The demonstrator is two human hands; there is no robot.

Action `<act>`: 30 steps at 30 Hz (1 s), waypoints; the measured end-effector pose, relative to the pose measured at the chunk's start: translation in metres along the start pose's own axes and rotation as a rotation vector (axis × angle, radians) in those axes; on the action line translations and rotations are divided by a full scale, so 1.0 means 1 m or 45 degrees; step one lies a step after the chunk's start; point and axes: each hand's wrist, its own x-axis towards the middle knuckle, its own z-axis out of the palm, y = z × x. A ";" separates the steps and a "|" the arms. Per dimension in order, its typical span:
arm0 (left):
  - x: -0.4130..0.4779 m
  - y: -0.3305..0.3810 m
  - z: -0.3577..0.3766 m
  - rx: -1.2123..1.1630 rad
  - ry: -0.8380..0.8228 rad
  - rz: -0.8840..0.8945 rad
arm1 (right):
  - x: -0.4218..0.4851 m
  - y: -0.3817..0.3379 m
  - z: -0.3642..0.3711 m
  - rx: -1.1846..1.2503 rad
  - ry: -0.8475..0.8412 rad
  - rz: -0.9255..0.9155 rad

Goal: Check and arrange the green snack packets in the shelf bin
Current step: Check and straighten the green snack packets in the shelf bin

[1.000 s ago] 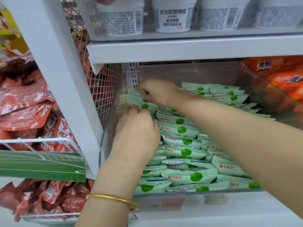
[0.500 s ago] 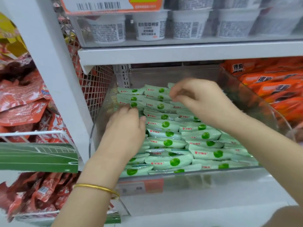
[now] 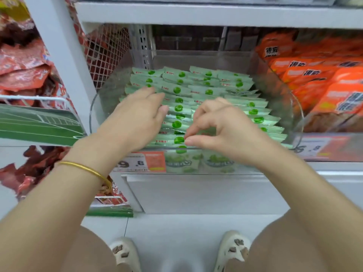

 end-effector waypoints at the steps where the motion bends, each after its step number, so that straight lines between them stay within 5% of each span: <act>1: 0.002 0.001 0.000 0.014 -0.015 0.015 | 0.001 0.000 0.002 -0.059 -0.033 -0.011; 21: -0.001 -0.024 0.017 -0.161 -0.092 0.067 | -0.007 0.012 0.017 -0.234 0.135 -0.267; 30: -0.002 -0.025 0.016 -0.283 -0.062 0.076 | -0.009 0.009 0.020 -0.041 0.238 -0.080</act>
